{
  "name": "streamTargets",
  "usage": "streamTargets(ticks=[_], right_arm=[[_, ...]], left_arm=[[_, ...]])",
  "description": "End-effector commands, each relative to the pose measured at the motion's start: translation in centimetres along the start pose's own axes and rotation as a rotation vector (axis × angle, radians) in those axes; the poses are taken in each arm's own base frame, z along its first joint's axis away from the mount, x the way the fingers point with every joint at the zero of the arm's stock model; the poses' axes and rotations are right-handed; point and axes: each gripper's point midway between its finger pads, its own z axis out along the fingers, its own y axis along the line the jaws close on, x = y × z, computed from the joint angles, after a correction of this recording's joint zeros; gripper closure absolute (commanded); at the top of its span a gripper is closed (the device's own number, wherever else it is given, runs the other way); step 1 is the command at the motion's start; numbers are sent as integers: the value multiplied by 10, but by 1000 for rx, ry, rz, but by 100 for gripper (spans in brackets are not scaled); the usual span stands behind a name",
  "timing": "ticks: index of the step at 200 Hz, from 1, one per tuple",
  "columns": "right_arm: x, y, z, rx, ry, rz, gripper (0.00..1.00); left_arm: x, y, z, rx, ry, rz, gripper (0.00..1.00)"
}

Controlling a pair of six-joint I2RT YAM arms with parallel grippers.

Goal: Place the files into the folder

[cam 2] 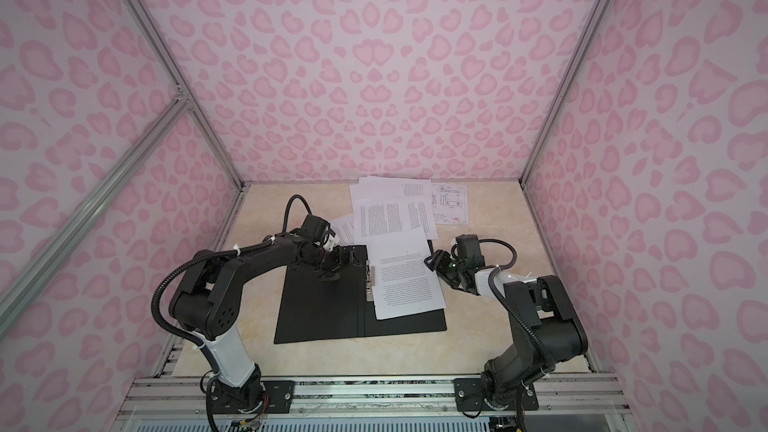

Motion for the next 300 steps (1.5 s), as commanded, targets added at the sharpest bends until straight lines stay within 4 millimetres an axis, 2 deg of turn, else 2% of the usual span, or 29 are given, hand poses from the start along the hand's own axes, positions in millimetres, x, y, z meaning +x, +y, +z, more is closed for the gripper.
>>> streamTargets(ticks=[1,16,37,60,80,90,127,147,185,223,251,300], right_arm=[[-7,-1,3,62,40,-117,35],[-25,15,8,38,30,-209,33],[-48,27,22,38,36,-297,33],[-66,20,47,91,76,-360,37],[-73,18,65,97,112,-405,40],[-75,23,73,68,125,-426,42],[-75,33,84,13,153,-455,48],[-73,38,86,-25,163,-454,50],[-71,38,87,-37,171,-453,61],[-68,35,84,-32,170,-449,79],[-65,31,80,-19,171,-449,100],[-63,26,64,-19,159,-443,100]], left_arm=[[10,32,0,-129,18,-8,2],[12,33,1,-128,27,-9,2],[16,33,4,-118,39,-19,2],[19,33,4,-116,38,-21,2],[20,32,5,-112,39,-21,2],[20,31,5,-109,42,-21,2],[22,28,6,-100,47,-19,2],[21,26,5,-97,45,-15,2],[21,26,7,-95,47,-20,2],[21,30,10,-106,48,-36,2],[22,32,11,-108,48,-42,2],[22,33,12,-109,49,-42,2]])
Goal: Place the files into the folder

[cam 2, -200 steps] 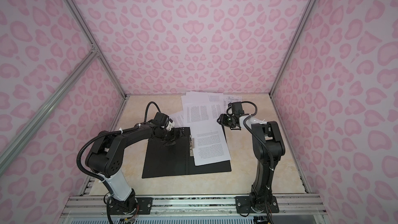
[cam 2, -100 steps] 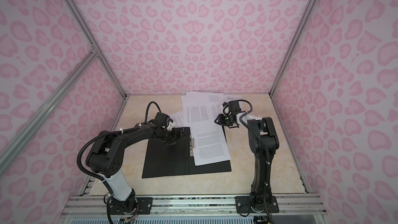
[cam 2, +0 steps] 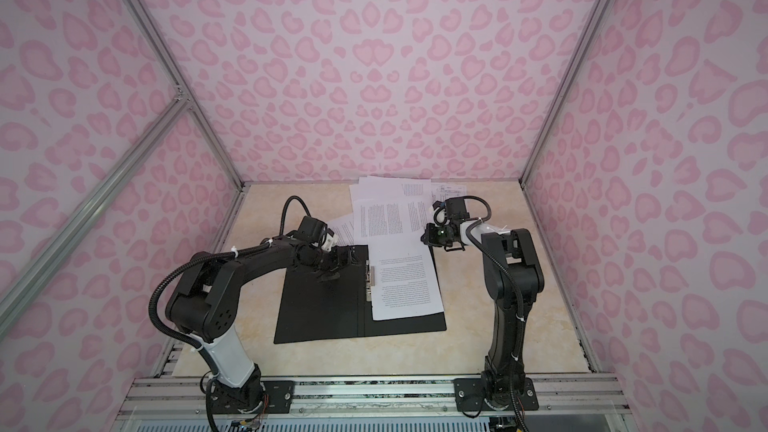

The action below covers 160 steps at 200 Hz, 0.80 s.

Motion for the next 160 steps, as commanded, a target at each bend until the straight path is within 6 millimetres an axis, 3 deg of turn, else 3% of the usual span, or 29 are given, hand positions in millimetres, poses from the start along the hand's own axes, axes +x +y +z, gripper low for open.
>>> streamTargets(ticks=[1,160], right_arm=[[4,1,-4,-2,0,-16,100],[25,-1,-7,-22,59,-38,100]], left_arm=[[18,33,7,-129,50,-60,2],[18,33,9,-118,57,-66,2]])
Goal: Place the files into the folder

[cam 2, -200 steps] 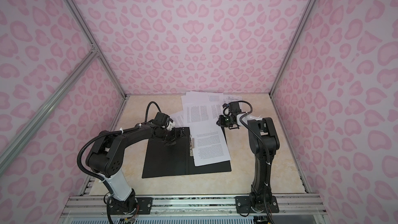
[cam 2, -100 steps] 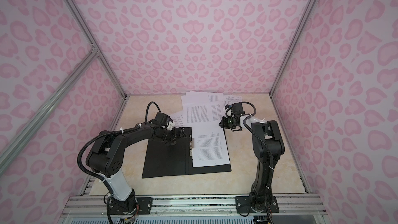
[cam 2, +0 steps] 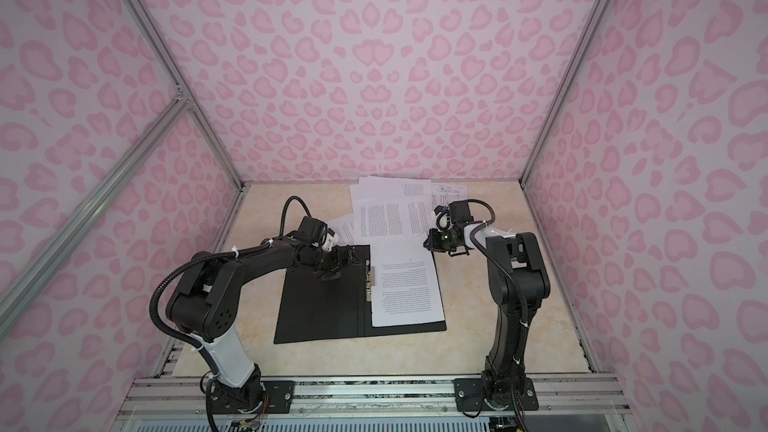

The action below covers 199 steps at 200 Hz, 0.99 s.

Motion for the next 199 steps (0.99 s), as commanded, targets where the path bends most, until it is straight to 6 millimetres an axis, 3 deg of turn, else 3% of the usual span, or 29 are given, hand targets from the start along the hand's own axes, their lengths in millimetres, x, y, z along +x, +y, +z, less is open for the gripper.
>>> streamTargets(ticks=[1,199], right_arm=[[5,1,3,-14,14,-8,100],[22,1,3,-3,55,-10,100]], left_arm=[[19,36,7,-139,56,-66,2],[18,36,10,-135,62,-75,2]])
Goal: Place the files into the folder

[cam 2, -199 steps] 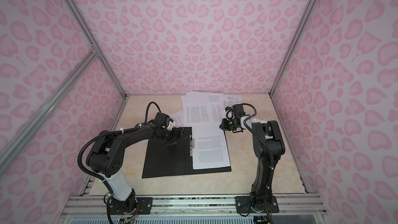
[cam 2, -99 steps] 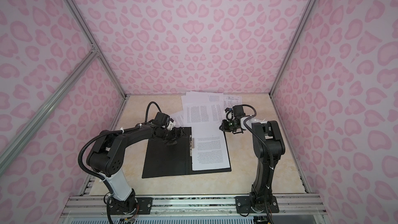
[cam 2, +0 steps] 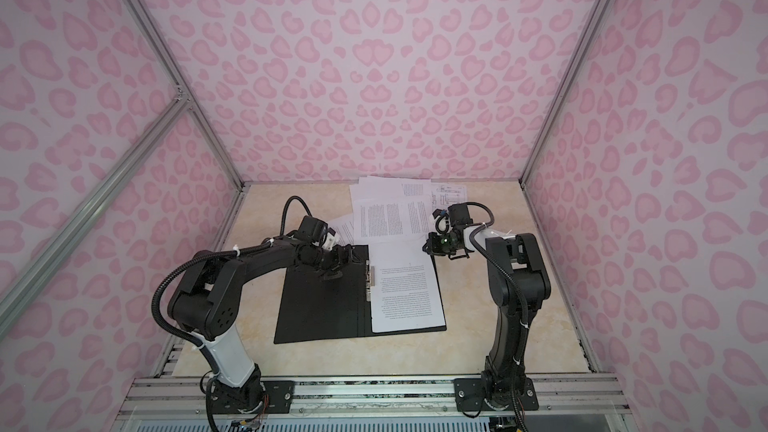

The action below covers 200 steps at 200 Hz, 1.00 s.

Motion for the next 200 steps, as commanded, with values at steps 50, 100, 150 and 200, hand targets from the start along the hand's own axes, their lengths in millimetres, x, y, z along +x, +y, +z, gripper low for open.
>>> streamTargets(ticks=[50,100,150,200], right_arm=[[8,-3,1,7,15,16,100],[8,-3,0,9,6,20,90],[5,-6,-2,9,-20,33,70],[-5,-26,-21,-11,-140,137,48]], left_arm=[[19,38,7,-151,50,-74,2],[20,38,7,-148,51,-75,2],[18,32,5,-128,50,-68,2],[8,-26,-25,-17,11,25,2]])
